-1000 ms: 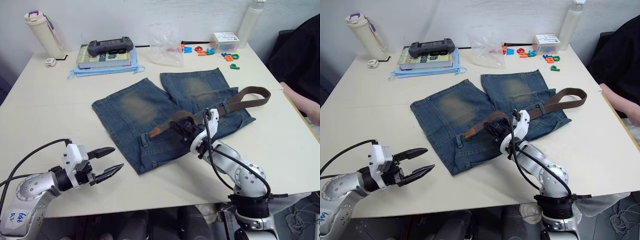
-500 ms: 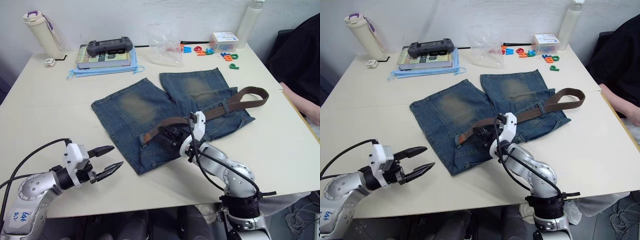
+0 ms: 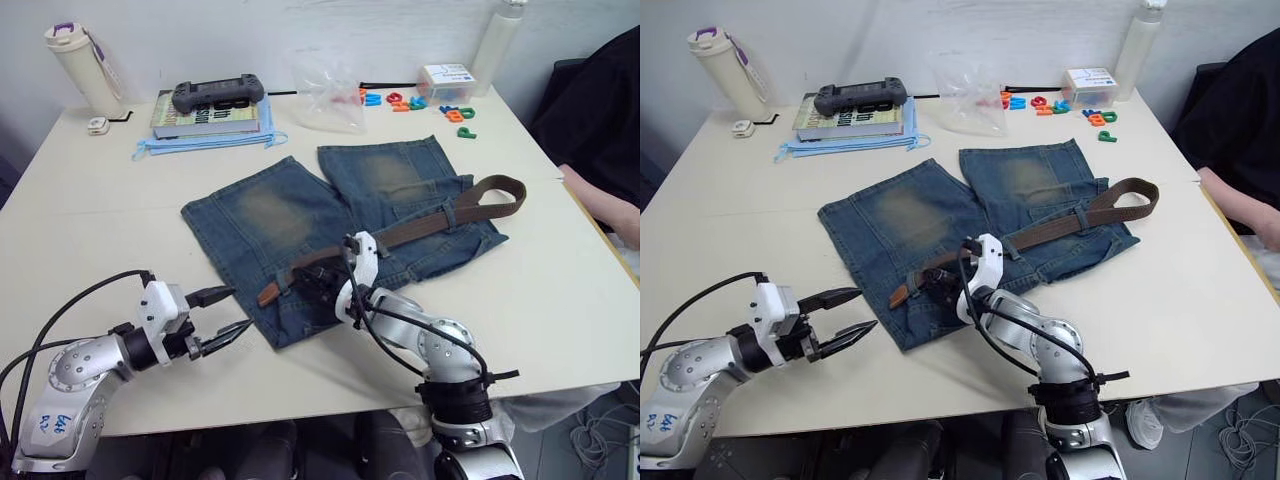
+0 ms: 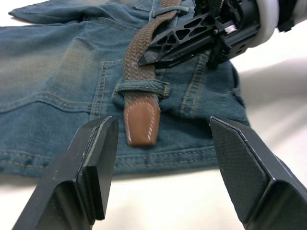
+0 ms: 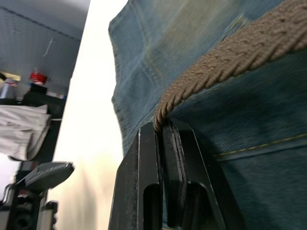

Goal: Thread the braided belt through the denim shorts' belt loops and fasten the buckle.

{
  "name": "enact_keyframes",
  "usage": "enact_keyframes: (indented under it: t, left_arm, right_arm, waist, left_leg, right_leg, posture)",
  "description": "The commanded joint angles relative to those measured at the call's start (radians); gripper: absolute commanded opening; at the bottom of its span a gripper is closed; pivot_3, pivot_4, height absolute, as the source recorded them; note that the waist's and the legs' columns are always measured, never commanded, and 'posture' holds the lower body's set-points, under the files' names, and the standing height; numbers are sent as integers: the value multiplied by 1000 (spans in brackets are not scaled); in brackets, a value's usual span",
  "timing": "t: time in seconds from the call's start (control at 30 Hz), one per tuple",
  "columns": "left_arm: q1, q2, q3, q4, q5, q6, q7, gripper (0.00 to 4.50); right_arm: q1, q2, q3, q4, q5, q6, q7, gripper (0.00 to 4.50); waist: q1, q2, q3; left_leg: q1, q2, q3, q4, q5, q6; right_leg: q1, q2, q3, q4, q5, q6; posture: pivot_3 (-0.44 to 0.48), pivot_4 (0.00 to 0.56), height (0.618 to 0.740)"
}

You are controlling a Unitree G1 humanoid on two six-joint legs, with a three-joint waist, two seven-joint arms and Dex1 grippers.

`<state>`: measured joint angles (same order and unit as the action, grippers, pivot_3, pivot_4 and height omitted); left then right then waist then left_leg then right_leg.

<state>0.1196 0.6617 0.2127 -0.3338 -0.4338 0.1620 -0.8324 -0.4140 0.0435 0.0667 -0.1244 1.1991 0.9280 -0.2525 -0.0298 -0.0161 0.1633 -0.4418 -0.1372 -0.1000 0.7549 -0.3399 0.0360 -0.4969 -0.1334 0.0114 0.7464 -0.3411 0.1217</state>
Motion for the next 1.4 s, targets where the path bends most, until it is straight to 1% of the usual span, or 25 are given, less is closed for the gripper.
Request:
enact_keyframes:
  t: [0.03, 0.1, 0.2, 0.43, 0.63, 0.73, 0.87, 1.03, 1.07, 1.1, 1.13, 1.2, 1.3, 1.33, 1.4]
  left_arm:
    - [-26, 14, -30, 45, 142, -158, 9, 3352]
    - [-36, 23, -53, 85, 238, -297, 9, 3352]
    - [-55, 27, -67, 138, 339, -427, 42, 3352]
    - [-134, -4, -107, 198, 476, -580, 140, 3352]
    - [-163, -3, -142, 232, 560, -663, 195, 3352]
    - [-174, 2, -146, 254, 588, -679, 219, 3352]
    - [-190, 5, -154, 274, 608, -688, 238, 3352]
    - [-198, 8, -164, 274, 602, -703, 242, 3352]
    - [-197, 7, -165, 272, 599, -704, 242, 2837]
    - [-197, 8, -166, 271, 596, -708, 241, 2639]
    - [-196, 10, -168, 271, 596, -711, 240, 2187]
    - [-194, 15, -170, 274, 596, -716, 239, 1454]
    - [-196, 22, -173, 279, 600, -714, 243, 159]
    - [-197, 23, -174, 280, 600, -714, 245, 62]
    - [-198, 27, -176, 281, 602, -716, 247, 62]
  right_arm:
    - [-7, 56, -31, 40, 55, 30, 22, 0]
    - [-9, 78, -68, 62, 84, 37, 20, 0]
    - [-12, 98, -109, 84, 117, 48, 15, 0]
    - [-15, 110, -134, 89, 136, 72, 5, 0]
    - [-11, 108, -137, 78, 134, 85, 1, 0]
    - [-12, 108, -141, 73, 134, 87, -2, 0]
    - [-11, 111, -144, 64, 136, 90, -8, 0]
    - [-9, 112, -145, 58, 135, 90, -11, 0]
    - [-8, 112, -145, 57, 135, 90, -12, 0]
    - [-8, 111, -145, 57, 135, 90, -12, 0]
    - [-8, 111, -145, 57, 134, 90, -13, 0]
    - [-9, 109, -146, 57, 133, 90, -12, 0]
    - [-11, 106, -148, 58, 132, 90, -12, 0]
    - [-11, 105, -148, 58, 131, 90, -12, 0]
    - [-13, 102, -148, 57, 129, 91, -11, 0]
  waist:
    - [0, 0, 0]
    - [0, -1, 0]
    - [0, -1, 0]
    - [1, -1, -1]
    - [1, -1, 0]
    - [2, -1, -1]
    - [1, -1, -1]
    - [1, -1, -1]
    - [1, -1, -1]
    - [1, -1, -1]
    - [1, -1, -1]
    - [1, -1, -1]
    - [1, -1, -1]
    - [1, -1, -1]
    - [1, -1, -1]
  left_leg:
    - [0, 0, 0, 0, 0, 0]
    - [0, 1, 0, 0, 0, -1]
    - [1, 1, 0, 0, 0, -1]
    - [1, 1, 0, 0, 0, -1]
    - [1, 1, 0, 0, 0, -2]
    - [1, 1, 0, 0, 0, -2]
    - [1, 1, 0, 0, 0, -2]
    - [1, 1, 0, 0, 0, -2]
    - [1, 1, 0, 0, 0, -2]
    - [1, 1, 0, 0, 0, -2]
    - [1, 1, 0, 0, 0, -2]
    - [1, 1, 0, 0, 0, -2]
    - [1, 1, 0, 0, 0, -2]
    - [1, 1, 0, 0, 0, -2]
    - [1, 1, 0, 0, 0, -2]
  right_leg:
    - [0, 0, 0, 0, 0, 0]
    - [0, 0, 0, 1, -1, -1]
    - [0, 0, 0, 3, -1, -2]
    - [-1, 0, -1, 4, -1, -3]
    - [-1, 1, -1, 4, -1, -3]
    - [-1, 1, -1, 4, -1, -3]
    - [-1, 1, -1, 4, -1, -3]
    - [-2, 1, -1, 4, -1, -3]
    - [-2, 1, -1, 5, -1, -3]
    - [-1, 1, -1, 5, -1, -3]
    - [-2, 1, -1, 4, -1, -3]
    - [-2, 1, -1, 5, -1, -3]
    - [-2, 1, -1, 5, -1, -3]
    - [-1, 1, -1, 4, -1, -3]
    - [-1, 1, -1, 4, -1, -3]
  posture:
    - [0, 150, 659]
    - [0, 150, 659]
    - [0, 150, 659]
    - [0, 150, 659]
    - [0, 150, 659]
    - [0, 150, 659]
    - [0, 150, 659]
    - [0, 150, 659]
    - [0, 150, 659]
    - [0, 150, 659]
    - [0, 150, 659]
    - [0, 150, 659]
    - [0, 150, 659]
    - [0, 150, 659]
    - [0, 150, 659]
